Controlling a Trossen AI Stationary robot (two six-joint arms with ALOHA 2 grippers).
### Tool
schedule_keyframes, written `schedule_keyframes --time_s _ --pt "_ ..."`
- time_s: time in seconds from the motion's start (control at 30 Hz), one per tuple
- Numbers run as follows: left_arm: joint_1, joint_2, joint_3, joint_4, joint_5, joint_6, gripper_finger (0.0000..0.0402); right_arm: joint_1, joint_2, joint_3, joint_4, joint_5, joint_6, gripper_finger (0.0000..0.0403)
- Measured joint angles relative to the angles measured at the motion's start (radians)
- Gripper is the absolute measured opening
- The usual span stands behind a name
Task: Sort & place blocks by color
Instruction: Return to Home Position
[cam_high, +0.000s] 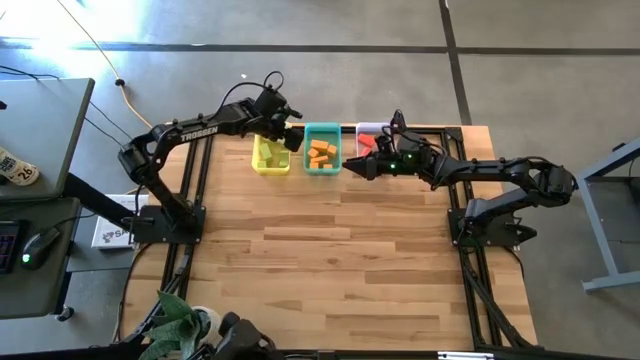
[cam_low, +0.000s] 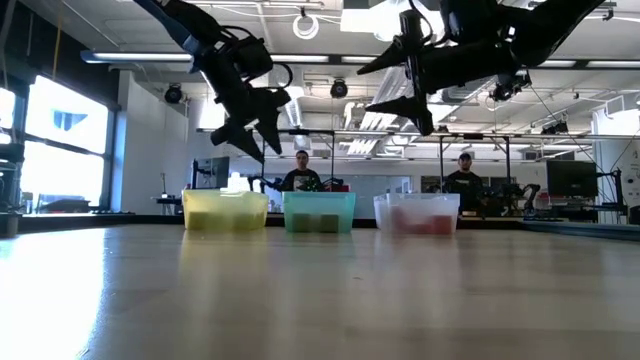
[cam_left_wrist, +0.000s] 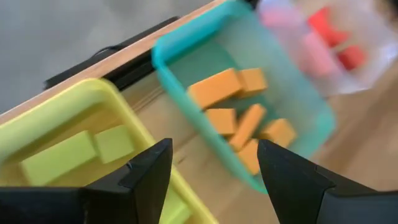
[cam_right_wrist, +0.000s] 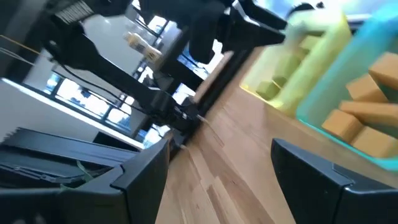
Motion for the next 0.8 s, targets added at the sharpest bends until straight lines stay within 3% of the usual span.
schedule_keyframes --time_s 0.37,0.8 --pt "-0.086 -0.153 0.0 0.1 0.048 0.001 0.0225 0.1 0.0 0.001 0.251 0.044 -0.097 0.0268" --pt "-0.39 -0.335 -0.004 0.12 0.053 0.034 0.0225 0.223 0.0 0.001 0.382 0.049 -0.108 0.0268"
